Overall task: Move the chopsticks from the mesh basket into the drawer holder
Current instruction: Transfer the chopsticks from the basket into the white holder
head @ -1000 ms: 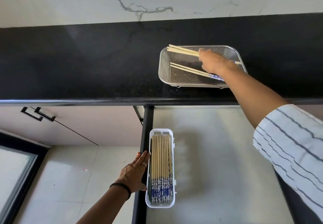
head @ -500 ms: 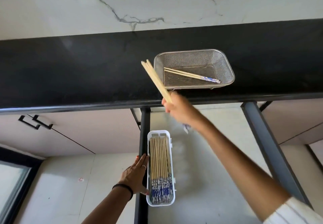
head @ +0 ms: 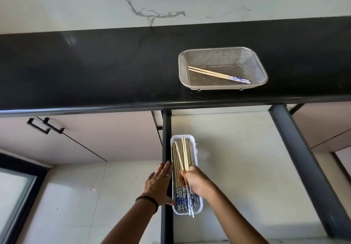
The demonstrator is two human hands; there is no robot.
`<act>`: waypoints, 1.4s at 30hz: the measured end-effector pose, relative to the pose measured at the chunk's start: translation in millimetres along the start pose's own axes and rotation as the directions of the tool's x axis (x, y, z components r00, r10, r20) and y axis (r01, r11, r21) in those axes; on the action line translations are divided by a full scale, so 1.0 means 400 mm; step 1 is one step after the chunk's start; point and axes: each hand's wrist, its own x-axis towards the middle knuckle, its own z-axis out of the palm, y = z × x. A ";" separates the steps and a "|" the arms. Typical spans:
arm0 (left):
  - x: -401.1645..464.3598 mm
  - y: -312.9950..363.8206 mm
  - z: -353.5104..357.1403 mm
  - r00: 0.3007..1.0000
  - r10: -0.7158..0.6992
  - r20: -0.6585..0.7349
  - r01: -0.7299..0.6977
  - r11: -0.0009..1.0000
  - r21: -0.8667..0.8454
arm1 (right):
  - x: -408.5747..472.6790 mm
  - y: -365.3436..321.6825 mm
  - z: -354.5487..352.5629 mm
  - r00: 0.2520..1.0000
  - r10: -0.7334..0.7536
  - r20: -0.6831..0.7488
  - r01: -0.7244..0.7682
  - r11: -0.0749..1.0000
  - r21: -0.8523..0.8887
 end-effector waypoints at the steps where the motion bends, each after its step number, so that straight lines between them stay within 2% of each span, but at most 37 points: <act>1: 0.000 -0.002 0.001 1.000 0.000 -0.001 0.000 1.000 -0.005 | 0.006 0.002 0.004 1.000 0.020 -0.008 -0.020 1.000 -0.013; 3: 0.000 -0.005 0.003 1.000 0.003 -0.006 -0.003 1.000 -0.014 | 0.018 0.002 0.008 0.998 0.056 -0.031 -0.057 0.998 -0.006; 8: -0.004 -0.008 0.005 1.000 0.008 -0.012 -0.008 0.999 -0.046 | 0.059 0.005 0.014 0.984 0.153 -0.089 -0.139 0.981 0.138; 11: -0.004 -0.010 0.005 1.000 0.012 -0.006 -0.012 0.999 -0.050 | 0.068 0.009 0.028 0.967 0.179 -0.179 -0.166 0.983 0.084; 15: -0.005 -0.009 0.004 1.000 0.012 0.008 -0.012 0.999 -0.044 | 0.055 0.007 0.045 0.942 0.070 -0.329 -0.105 0.990 -0.090; 22: -0.006 -0.006 0.004 0.999 0.013 0.034 -0.012 0.999 -0.031 | 0.025 0.038 0.069 0.884 -0.223 -0.410 0.021 0.896 -0.443; 25: -0.005 -0.008 0.004 0.999 0.015 0.037 -0.014 1.000 -0.026 | 0.011 0.053 0.076 0.846 -0.347 -0.404 0.073 0.827 -0.557; 28: -0.003 -0.009 0.003 0.999 0.016 0.039 -0.015 1.000 -0.023 | 0.006 0.068 0.076 0.827 -0.458 -0.326 0.119 0.710 -0.694; 31: -0.002 -0.011 0.005 0.999 0.023 0.038 -0.022 0.999 -0.027 | 0.005 0.080 0.076 0.832 -0.487 -0.265 0.134 0.640 -0.756; 37: -0.003 -0.015 0.007 0.999 0.035 0.029 -0.034 0.999 -0.042 | 0.001 0.102 0.089 0.900 -0.389 -0.195 0.098 0.618 -0.780; 42: -0.002 -0.018 0.012 0.999 0.036 0.025 -0.035 0.999 -0.039 | 0.001 0.115 0.099 0.903 -0.352 -0.246 0.070 0.687 -0.724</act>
